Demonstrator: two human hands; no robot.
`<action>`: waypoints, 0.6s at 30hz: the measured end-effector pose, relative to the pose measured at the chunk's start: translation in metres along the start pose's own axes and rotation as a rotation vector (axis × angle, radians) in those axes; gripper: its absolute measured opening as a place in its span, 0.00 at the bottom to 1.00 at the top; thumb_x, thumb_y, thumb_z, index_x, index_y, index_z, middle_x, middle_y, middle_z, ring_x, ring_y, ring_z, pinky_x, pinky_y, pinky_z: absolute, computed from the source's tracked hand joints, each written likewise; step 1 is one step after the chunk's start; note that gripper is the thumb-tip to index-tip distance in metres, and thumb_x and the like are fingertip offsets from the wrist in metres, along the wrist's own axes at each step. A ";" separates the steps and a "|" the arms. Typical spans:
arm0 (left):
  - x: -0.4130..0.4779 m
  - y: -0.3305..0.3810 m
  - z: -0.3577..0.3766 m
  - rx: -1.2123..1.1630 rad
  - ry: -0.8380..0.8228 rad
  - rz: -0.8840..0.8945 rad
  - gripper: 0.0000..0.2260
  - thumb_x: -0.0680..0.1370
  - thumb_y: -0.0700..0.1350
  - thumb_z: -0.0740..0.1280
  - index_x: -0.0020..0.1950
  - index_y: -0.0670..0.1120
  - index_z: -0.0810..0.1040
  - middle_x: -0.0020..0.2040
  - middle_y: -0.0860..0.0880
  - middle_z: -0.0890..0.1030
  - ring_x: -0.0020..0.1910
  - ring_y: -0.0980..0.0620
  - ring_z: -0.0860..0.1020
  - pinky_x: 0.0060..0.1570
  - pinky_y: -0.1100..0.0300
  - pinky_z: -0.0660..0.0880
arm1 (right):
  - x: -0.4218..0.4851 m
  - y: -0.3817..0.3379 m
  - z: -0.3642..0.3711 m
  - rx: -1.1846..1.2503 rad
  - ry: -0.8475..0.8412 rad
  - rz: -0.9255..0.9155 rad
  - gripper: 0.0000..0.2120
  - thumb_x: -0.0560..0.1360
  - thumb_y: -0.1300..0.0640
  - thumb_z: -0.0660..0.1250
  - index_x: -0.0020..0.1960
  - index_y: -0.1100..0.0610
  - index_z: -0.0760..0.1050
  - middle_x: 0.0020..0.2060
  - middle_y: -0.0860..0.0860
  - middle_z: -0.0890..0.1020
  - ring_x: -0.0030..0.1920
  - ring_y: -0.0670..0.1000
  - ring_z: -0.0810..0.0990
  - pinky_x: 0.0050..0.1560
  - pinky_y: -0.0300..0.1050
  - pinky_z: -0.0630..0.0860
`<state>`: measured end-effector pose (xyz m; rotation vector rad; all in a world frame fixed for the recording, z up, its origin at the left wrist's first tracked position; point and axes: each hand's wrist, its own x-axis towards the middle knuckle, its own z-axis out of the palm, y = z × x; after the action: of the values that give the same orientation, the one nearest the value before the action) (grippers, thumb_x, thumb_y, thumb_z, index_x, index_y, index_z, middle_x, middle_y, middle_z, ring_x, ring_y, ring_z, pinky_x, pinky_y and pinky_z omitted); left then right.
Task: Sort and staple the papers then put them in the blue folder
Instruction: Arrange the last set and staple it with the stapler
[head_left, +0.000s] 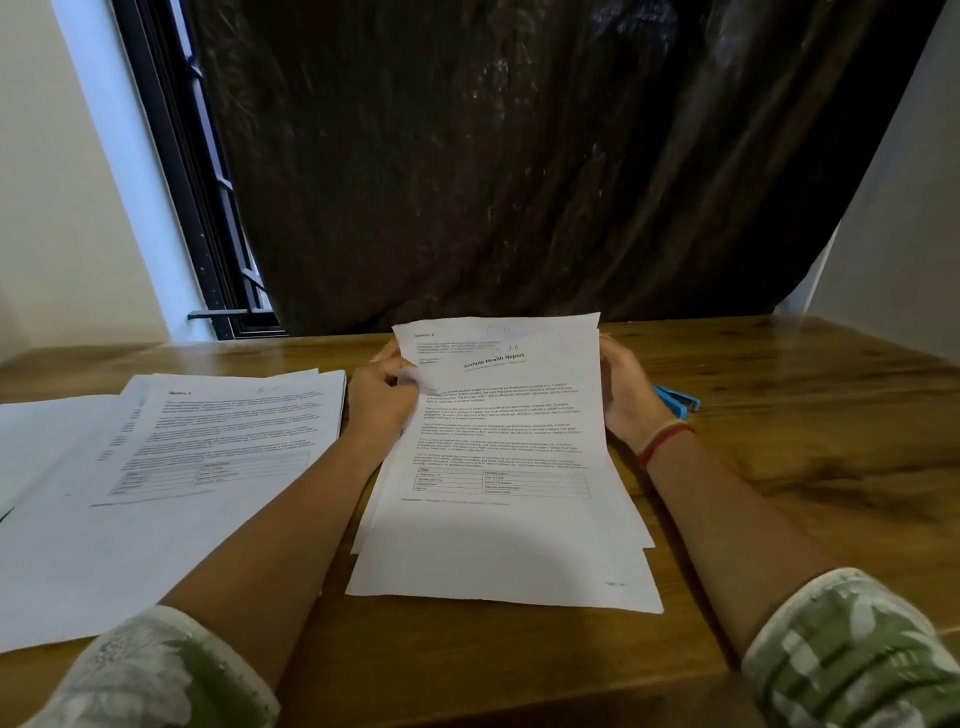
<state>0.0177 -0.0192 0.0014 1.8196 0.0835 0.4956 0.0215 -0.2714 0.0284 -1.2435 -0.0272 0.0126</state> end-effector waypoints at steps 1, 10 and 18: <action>-0.001 0.001 -0.001 0.025 0.018 -0.028 0.04 0.78 0.42 0.68 0.49 0.52 0.79 0.59 0.51 0.80 0.50 0.50 0.80 0.39 0.66 0.75 | -0.001 0.002 -0.002 0.024 -0.042 0.016 0.14 0.78 0.48 0.64 0.39 0.54 0.79 0.35 0.51 0.82 0.35 0.50 0.77 0.39 0.40 0.69; -0.004 0.008 -0.001 -0.242 0.033 0.027 0.04 0.73 0.46 0.69 0.38 0.49 0.77 0.42 0.51 0.79 0.45 0.48 0.77 0.47 0.57 0.77 | 0.007 0.002 -0.019 -0.302 0.216 -0.114 0.14 0.76 0.47 0.68 0.56 0.55 0.76 0.53 0.53 0.81 0.56 0.55 0.81 0.52 0.45 0.79; -0.001 0.007 0.000 -0.227 0.052 0.048 0.08 0.77 0.43 0.68 0.39 0.50 0.75 0.42 0.52 0.79 0.45 0.50 0.77 0.44 0.62 0.76 | 0.005 0.011 -0.004 -0.494 0.079 -0.097 0.29 0.70 0.61 0.76 0.60 0.46 0.62 0.46 0.44 0.76 0.45 0.47 0.78 0.37 0.38 0.74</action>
<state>0.0153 -0.0222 0.0076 1.5904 0.0182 0.5632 0.0270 -0.2715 0.0170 -1.7342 -0.0227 -0.1349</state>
